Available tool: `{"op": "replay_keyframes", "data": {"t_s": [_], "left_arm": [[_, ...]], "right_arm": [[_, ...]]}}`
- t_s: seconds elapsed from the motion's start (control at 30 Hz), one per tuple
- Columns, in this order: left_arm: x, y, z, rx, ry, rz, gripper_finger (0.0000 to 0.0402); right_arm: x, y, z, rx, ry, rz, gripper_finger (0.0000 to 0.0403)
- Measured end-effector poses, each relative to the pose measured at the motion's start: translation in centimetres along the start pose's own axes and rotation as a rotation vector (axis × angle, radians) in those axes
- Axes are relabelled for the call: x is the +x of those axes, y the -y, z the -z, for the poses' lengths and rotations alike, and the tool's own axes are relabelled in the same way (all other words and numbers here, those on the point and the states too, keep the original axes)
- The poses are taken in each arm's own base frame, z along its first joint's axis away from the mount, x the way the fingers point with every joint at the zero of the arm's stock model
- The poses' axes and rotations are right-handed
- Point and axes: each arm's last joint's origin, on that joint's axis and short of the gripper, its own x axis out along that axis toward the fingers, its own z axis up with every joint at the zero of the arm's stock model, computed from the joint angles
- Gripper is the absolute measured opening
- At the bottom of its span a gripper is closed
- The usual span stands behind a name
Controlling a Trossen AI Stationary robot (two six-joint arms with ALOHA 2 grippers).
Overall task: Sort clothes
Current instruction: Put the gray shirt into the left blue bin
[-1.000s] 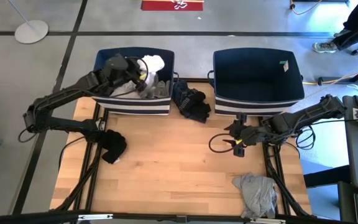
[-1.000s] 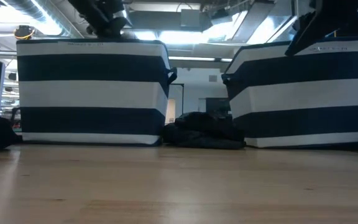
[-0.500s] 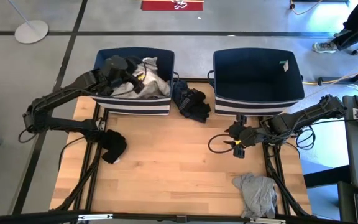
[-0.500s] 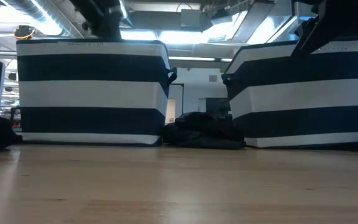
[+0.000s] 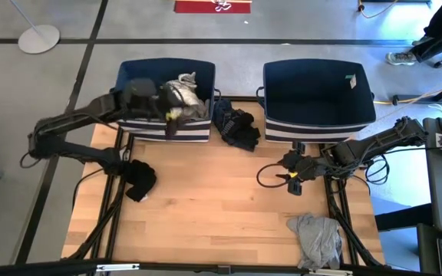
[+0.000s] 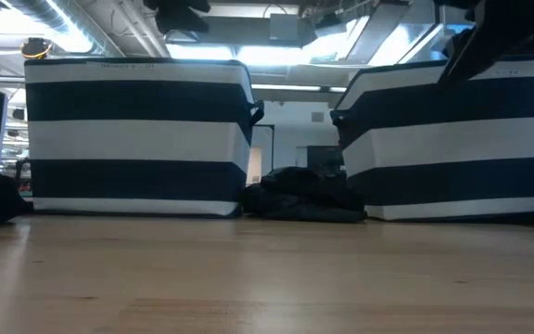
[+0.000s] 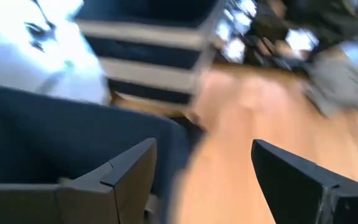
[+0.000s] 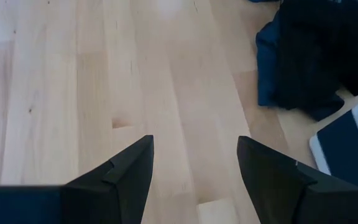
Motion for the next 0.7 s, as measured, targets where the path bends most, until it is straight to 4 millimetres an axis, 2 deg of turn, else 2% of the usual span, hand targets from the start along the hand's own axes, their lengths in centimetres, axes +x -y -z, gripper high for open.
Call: {"op": "replay_keyframes", "data": {"t_s": [0.17,0.4,0.57,0.7], "left_arm": [[2.2,3.7,1.3,0.068,-0.081,0.146,0.0253],[3.4,7.7,3.2,0.067,-0.069,0.241,0.0253],[4.0,9.5,4.9,0.047,-0.070,0.250,0.0253],[4.4,10.3,6.0,0.031,-0.074,0.261,0.0253]], "right_arm": [[0.0,-0.1,0.2,0.032,-0.034,-0.040,0.0231],[0.0,-0.3,0.5,0.117,-0.105,-0.122,0.0231],[0.1,-0.7,0.7,0.197,-0.178,-0.211,0.0231],[0.5,-2.2,1.2,0.188,-0.232,-0.236,0.0231]]}}
